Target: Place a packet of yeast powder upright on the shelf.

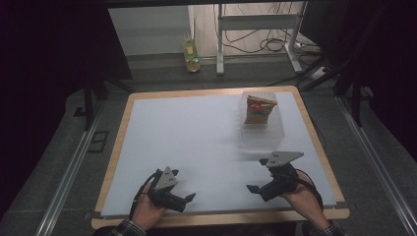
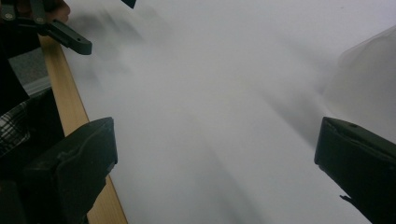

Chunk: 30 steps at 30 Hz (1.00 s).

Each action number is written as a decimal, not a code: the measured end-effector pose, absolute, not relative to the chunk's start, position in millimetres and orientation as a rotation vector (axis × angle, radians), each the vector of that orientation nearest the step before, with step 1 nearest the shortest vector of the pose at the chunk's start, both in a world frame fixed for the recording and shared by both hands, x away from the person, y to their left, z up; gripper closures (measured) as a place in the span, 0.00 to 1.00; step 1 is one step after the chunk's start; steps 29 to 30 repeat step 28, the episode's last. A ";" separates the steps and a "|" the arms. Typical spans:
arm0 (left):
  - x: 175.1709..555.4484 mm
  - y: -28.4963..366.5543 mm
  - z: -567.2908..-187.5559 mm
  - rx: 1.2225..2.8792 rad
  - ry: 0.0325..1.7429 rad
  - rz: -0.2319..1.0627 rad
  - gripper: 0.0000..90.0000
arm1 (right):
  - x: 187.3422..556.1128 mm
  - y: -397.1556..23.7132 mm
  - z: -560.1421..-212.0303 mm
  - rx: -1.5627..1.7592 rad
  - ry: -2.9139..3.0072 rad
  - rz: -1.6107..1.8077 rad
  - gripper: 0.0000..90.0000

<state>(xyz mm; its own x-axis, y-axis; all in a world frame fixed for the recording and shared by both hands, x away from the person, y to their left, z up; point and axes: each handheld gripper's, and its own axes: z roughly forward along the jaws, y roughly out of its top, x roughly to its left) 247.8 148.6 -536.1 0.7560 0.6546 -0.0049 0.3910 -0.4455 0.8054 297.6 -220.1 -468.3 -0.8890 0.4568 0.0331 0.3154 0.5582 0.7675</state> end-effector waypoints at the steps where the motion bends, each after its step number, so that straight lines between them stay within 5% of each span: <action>1: 247.8 148.5 -536.1 2.092 0.782 0.389 0.01 | 297.4 -219.6 -470.1 0.657 2.618 1.241 0.00; 30: 246.3 143.2 -537.9 2.118 0.705 0.409 0.01 | 290.0 -201.7 -518.6 0.620 2.694 1.066 0.00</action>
